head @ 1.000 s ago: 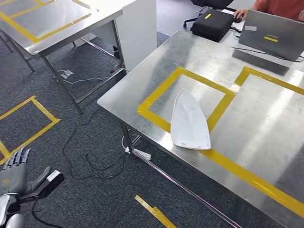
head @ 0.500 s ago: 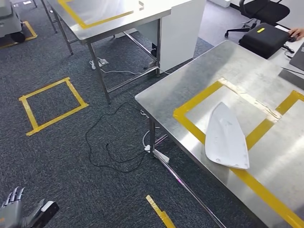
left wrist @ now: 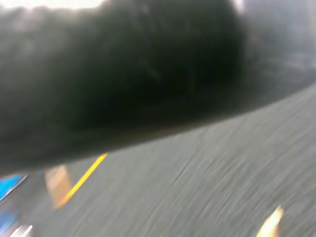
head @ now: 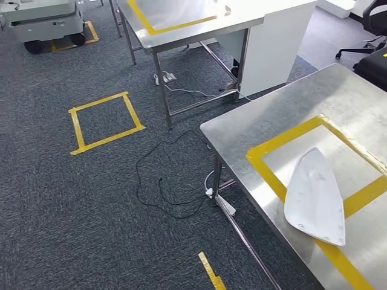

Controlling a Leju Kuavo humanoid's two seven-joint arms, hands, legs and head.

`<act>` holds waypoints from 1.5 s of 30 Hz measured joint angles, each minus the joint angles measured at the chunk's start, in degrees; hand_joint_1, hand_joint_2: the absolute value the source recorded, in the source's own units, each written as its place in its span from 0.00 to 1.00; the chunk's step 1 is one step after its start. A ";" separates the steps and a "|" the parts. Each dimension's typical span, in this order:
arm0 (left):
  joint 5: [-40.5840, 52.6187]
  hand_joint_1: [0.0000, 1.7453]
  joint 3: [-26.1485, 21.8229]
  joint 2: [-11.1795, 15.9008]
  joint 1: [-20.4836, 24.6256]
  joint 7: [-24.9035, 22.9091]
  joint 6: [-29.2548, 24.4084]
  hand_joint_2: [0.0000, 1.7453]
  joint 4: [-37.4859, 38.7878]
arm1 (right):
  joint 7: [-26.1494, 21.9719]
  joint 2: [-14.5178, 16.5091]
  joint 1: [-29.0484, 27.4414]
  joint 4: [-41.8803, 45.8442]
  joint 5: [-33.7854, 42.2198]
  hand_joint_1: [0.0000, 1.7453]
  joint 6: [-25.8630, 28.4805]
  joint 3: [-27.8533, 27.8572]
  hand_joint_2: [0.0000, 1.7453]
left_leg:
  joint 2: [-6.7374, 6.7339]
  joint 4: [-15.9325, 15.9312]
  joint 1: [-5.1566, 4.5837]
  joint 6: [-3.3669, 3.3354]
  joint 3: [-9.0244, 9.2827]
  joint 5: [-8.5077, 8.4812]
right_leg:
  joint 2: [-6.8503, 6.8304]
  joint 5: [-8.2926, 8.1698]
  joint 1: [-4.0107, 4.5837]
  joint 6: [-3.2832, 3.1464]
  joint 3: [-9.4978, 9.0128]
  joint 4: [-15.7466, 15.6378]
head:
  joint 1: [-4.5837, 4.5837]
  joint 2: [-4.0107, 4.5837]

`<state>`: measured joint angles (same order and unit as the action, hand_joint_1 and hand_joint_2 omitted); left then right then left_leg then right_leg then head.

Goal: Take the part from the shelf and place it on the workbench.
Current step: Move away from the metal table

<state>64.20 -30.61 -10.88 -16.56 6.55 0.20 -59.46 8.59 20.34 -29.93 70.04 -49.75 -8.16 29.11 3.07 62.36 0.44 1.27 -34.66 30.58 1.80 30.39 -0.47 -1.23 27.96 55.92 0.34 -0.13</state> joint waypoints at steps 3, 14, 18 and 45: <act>0.86 0.00 -6.91 -4.49 -0.19 -2.37 3.08 0.00 0.67 | 0.27 0.10 -0.81 0.34 0.58 0.00 0.13 -1.04 0.00 | -2.34 10.04 0.29 0.65 -4.68 4.54 | -2.95 0.49 0.19 -0.24 0.16 -0.03 | 0.22 0.00; -11.90 0.00 -7.42 -9.30 -4.52 -11.66 6.03 0.00 -0.44 | 0.12 0.12 -0.18 1.10 1.60 0.00 1.32 -2.76 0.00 | -5.10 -5.89 0.08 -1.50 4.92 -2.04 | -6.41 3.79 0.12 2.64 -1.58 1.92 | -0.15 0.00; -13.60 0.00 -4.89 -9.66 -4.78 -12.36 6.17 0.00 -1.08 | 0.24 0.12 -0.26 1.17 2.13 0.00 1.65 -3.14 0.00 | -2.43 -6.03 0.04 -2.14 4.72 -2.31 | -2.03 9.45 -0.15 3.06 5.68 15.81 | -0.43 0.00; -9.21 0.00 -4.69 -9.94 -3.79 -10.07 6.87 0.00 -1.05 | 1.51 0.12 -0.90 2.40 3.52 0.00 2.55 -5.48 0.00 | -4.45 -6.68 -0.62 -2.07 5.95 -2.13 | -5.95 3.48 0.30 2.31 0.25 3.74 | -0.01 0.00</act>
<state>54.99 -35.30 -20.81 -20.35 -3.51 7.07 -60.52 10.10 20.46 -30.83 72.44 -46.23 -5.61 23.64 -1.37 55.67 -0.18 -0.80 -28.71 28.46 -4.16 33.87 -0.17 1.08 28.21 59.67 0.33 -0.13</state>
